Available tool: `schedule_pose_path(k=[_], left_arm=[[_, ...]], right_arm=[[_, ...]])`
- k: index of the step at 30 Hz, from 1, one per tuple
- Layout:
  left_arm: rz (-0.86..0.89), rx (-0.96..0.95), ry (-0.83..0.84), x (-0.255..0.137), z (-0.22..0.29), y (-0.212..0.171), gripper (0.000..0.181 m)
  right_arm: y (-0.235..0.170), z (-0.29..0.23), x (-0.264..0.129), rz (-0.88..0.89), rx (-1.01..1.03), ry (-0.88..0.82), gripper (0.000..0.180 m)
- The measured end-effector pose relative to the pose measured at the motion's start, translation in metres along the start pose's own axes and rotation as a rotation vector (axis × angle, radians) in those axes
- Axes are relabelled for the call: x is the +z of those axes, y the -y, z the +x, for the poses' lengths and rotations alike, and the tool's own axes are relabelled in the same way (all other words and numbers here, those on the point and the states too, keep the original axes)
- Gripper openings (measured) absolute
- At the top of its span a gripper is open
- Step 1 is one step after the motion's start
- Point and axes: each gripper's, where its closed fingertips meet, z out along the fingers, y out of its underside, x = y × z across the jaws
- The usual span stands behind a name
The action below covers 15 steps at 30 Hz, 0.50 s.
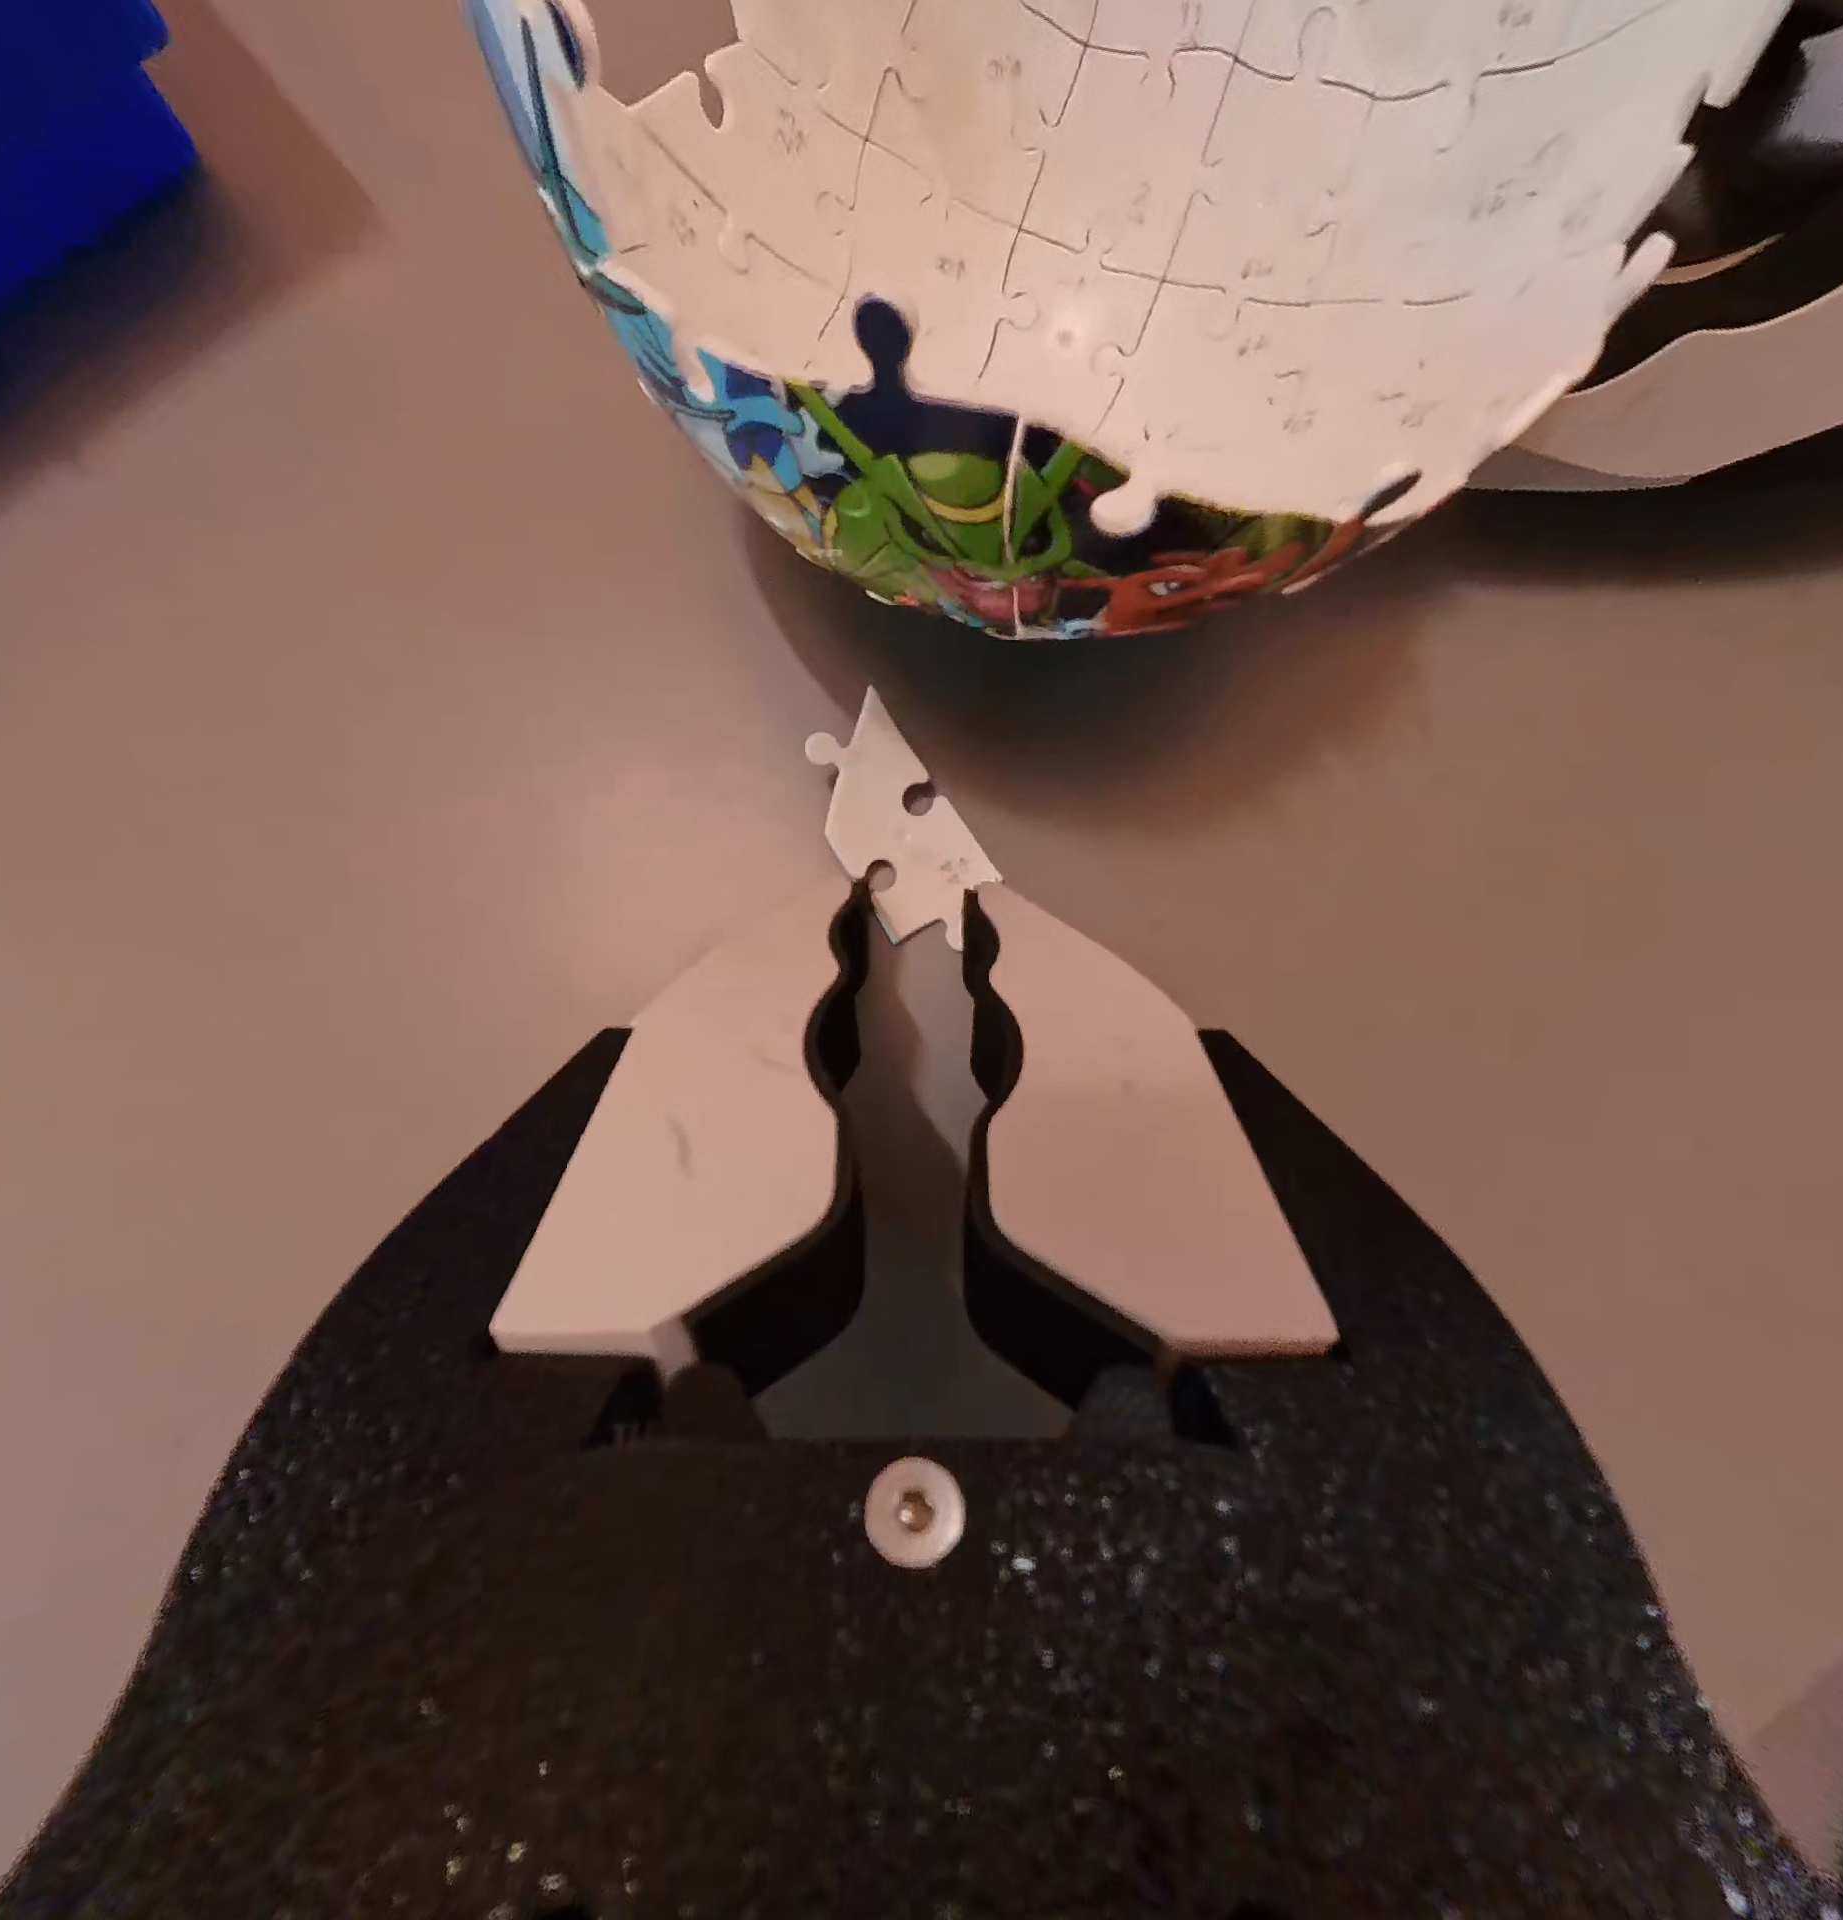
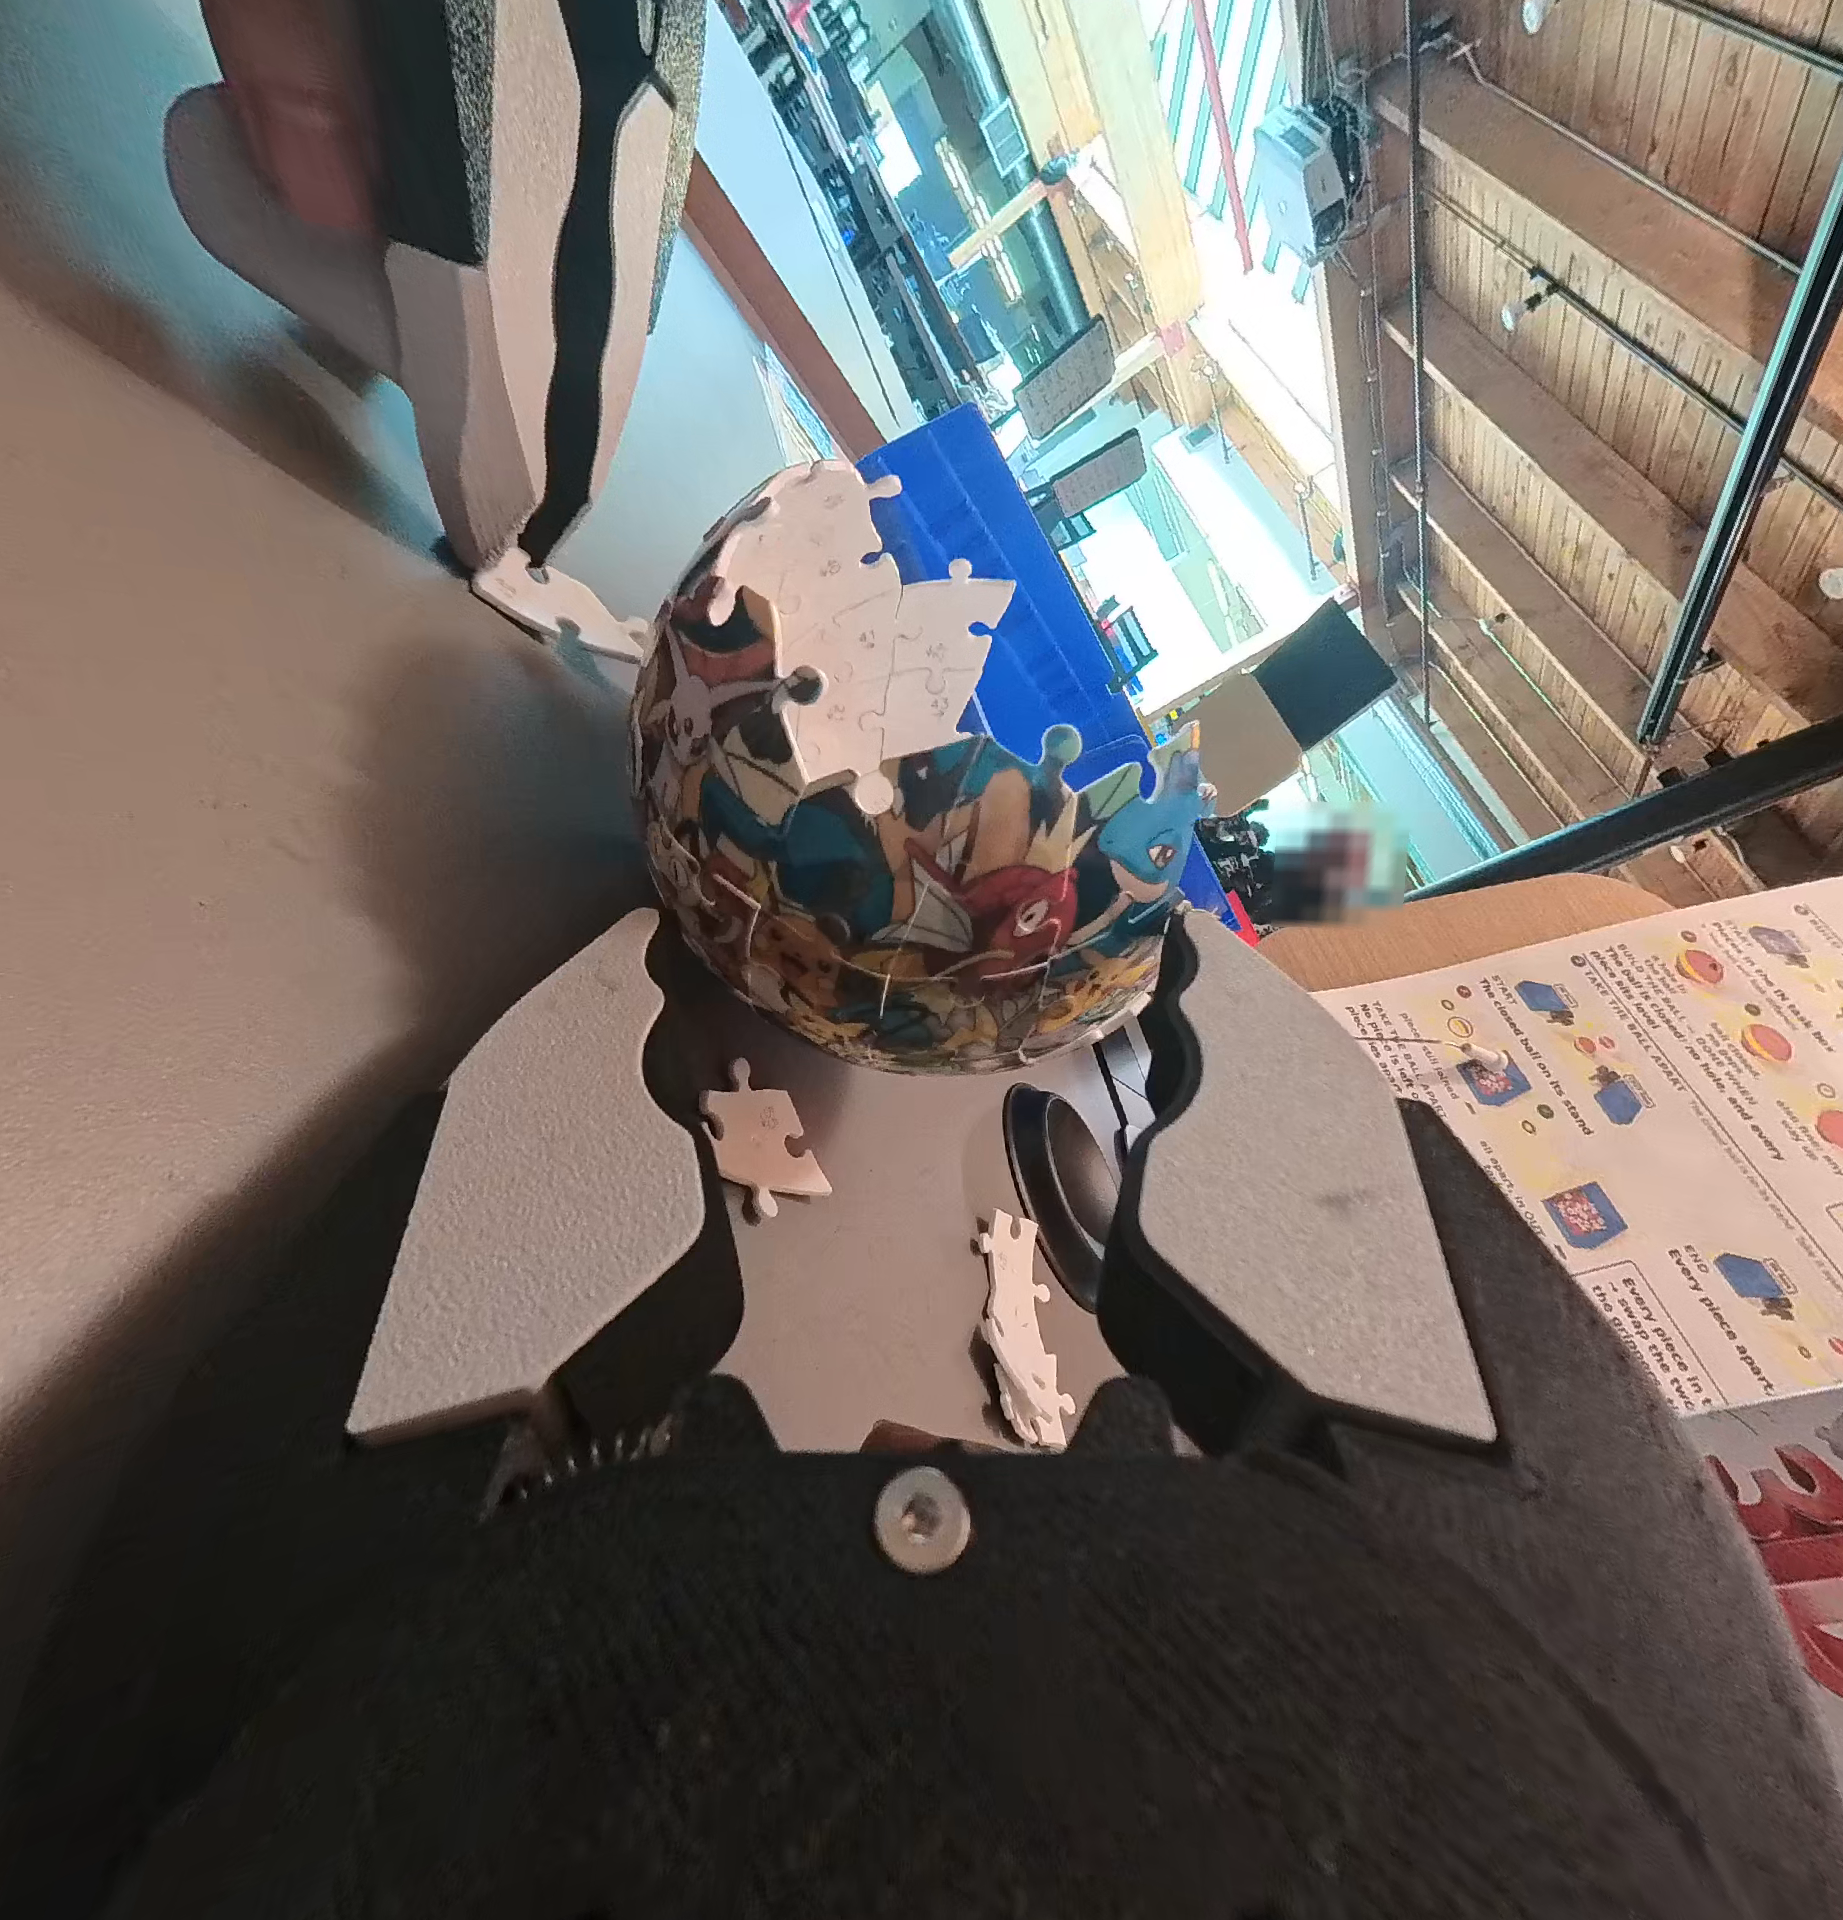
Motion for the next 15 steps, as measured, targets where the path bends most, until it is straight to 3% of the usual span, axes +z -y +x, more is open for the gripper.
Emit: schedule_pose_path(k=[7,10,15], left_arm=[[-0.031,-0.123,-0.013,-0.006,-0.013,0.0,0.029],[-0.076,-0.087,0.009,-0.002,-0.01,0.001,0.035],[-0.135,-0.01,0.052,0.002,-0.01,0.001,0.027]], right_arm=[[0.0,0.001,0.001,0.001,-0.001,-0.001,0.086],[0.0,0.001,0.001,0.004,0.001,0.0,0.086],[0.001,0.0,0.001,0.007,0.001,0.002,0.087]])
